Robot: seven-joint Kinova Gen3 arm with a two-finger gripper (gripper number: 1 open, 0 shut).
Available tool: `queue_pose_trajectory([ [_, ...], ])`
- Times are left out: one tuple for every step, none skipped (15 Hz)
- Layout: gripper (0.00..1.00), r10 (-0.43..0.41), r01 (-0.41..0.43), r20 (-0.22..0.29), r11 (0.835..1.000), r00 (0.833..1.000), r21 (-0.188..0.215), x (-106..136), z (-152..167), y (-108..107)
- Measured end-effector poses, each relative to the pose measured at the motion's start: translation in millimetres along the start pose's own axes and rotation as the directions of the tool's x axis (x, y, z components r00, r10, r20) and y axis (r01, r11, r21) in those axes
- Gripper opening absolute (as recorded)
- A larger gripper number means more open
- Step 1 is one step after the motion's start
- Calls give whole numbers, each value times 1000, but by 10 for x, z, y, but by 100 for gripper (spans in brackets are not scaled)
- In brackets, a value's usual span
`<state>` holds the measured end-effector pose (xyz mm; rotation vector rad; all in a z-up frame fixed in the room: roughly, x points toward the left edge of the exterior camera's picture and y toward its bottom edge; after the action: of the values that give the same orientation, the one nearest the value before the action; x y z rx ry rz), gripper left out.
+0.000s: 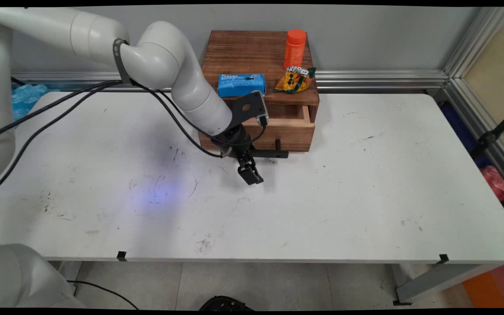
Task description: Open the drawer
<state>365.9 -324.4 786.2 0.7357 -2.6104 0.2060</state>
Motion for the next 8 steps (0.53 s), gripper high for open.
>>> queue_pose_trajectory([
  [100,-4,4,0,1000,1000,-5,5,5,36],
  [100,-7,7,1,1000,1000,-10,7,9,67],
  [100,-10,10,2,1000,1000,-15,11,13,102],
  [100,-13,13,2,1000,1000,-20,16,17,135],
  [100,-15,15,2,1000,1000,-25,20,19,161],
  [100,-18,18,3,999,1000,-30,27,22,192],
  [100,-19,19,3,999,1000,-33,31,24,211],
  [100,-21,21,3,999,1000,-37,37,26,236],
])
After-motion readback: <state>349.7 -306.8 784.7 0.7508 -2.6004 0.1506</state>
